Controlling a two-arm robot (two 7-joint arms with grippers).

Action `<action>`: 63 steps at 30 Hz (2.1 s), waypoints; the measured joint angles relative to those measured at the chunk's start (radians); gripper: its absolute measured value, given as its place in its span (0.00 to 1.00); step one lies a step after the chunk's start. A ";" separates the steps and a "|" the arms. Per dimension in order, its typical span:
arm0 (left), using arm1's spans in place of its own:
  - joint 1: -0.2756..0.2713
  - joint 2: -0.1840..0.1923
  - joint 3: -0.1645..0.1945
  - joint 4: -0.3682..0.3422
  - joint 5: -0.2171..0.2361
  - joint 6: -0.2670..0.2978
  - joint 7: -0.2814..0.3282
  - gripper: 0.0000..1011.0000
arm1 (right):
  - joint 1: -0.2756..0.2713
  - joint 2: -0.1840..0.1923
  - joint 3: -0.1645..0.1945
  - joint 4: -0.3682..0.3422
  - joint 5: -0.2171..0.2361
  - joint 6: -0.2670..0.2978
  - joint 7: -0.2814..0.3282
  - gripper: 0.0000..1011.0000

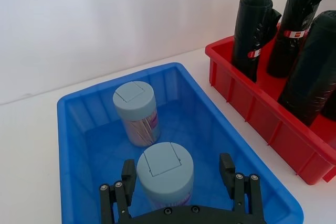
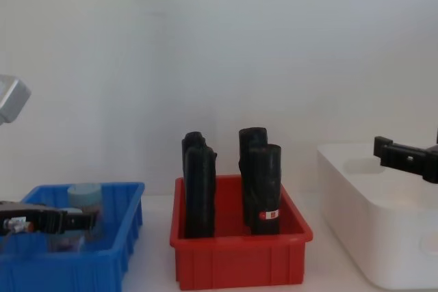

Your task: Pick the cotton swabs from the blue box and place them into the white box.

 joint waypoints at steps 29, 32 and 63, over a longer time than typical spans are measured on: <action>-0.066 -0.021 -0.004 0.113 0.036 -0.027 -0.069 0.66 | 0.000 0.000 0.000 0.000 0.000 0.000 0.000 0.99; -0.066 -0.020 -0.005 0.106 0.039 -0.027 -0.072 0.66 | 0.000 0.000 0.000 0.000 0.000 0.000 0.000 0.99; -0.057 0.038 -0.032 -0.251 0.040 0.113 -0.271 0.66 | 0.000 0.000 0.000 0.000 0.000 0.000 0.000 0.99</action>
